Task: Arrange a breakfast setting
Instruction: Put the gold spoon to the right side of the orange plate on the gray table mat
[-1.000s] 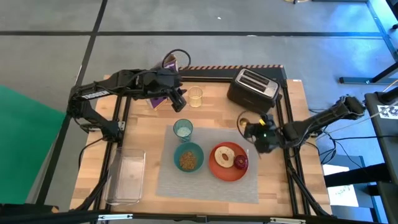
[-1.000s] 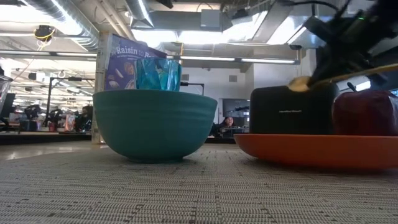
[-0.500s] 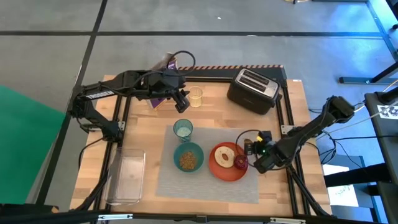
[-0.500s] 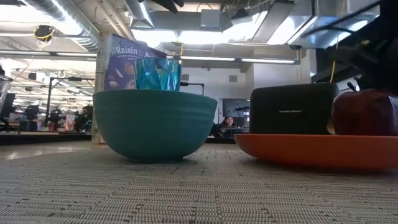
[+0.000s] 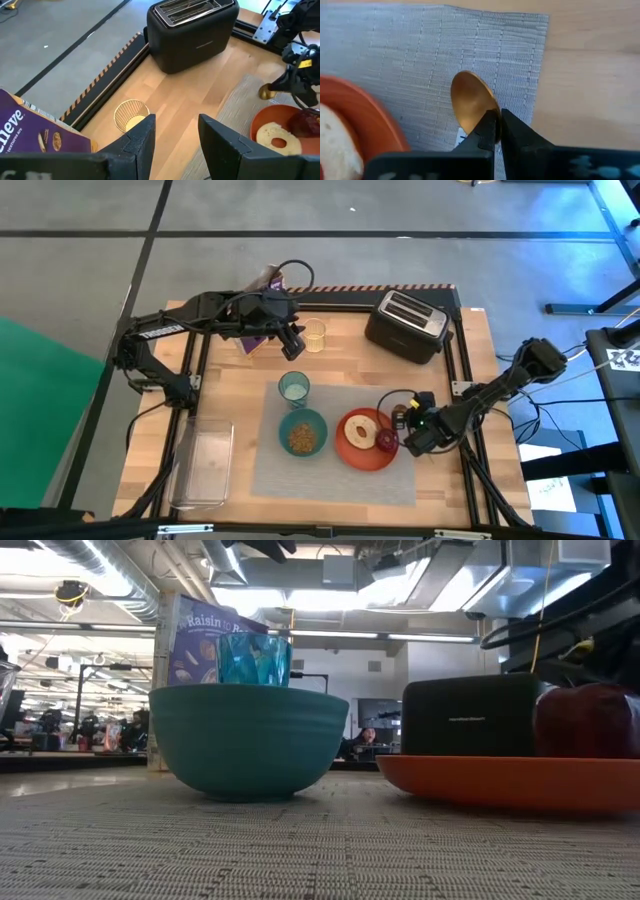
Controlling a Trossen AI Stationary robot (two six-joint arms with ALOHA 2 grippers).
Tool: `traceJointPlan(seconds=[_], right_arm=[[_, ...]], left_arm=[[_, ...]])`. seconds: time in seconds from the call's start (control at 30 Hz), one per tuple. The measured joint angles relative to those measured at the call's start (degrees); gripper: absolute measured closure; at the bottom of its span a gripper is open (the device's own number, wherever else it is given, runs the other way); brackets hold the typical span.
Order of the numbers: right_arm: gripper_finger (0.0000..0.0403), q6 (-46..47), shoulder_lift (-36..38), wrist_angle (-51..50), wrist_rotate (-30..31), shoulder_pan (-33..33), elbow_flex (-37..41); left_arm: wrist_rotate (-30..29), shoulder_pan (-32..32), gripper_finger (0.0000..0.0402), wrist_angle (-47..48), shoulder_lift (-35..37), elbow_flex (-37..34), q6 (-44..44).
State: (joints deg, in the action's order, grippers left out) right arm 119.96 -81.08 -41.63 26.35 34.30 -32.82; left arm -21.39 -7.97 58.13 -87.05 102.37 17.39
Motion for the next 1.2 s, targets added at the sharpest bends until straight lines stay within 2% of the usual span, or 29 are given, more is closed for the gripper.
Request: traceJointPlan(seconds=[0.4, 1.0, 1.2], right_arm=[[0.0403, -4.14, -0.15, 2.88, 5.89, -10.09, 1.86], [0.0403, 0.17, -0.51, 7.16, 4.59, -5.03, 1.55], [0.0403, 0.12, -0.7, -1.02, 5.56, -5.53, -1.86]], left_arm=[[-0.04, -0.39, 0.0259, 0.46, 0.0, 0.0, -1.44], [-0.48, -0.39, 0.0259, 4.26, 0.0, 0.0, -1.45], [-0.55, -0.39, 0.0259, 4.24, 0.0, 0.0, -1.46]])
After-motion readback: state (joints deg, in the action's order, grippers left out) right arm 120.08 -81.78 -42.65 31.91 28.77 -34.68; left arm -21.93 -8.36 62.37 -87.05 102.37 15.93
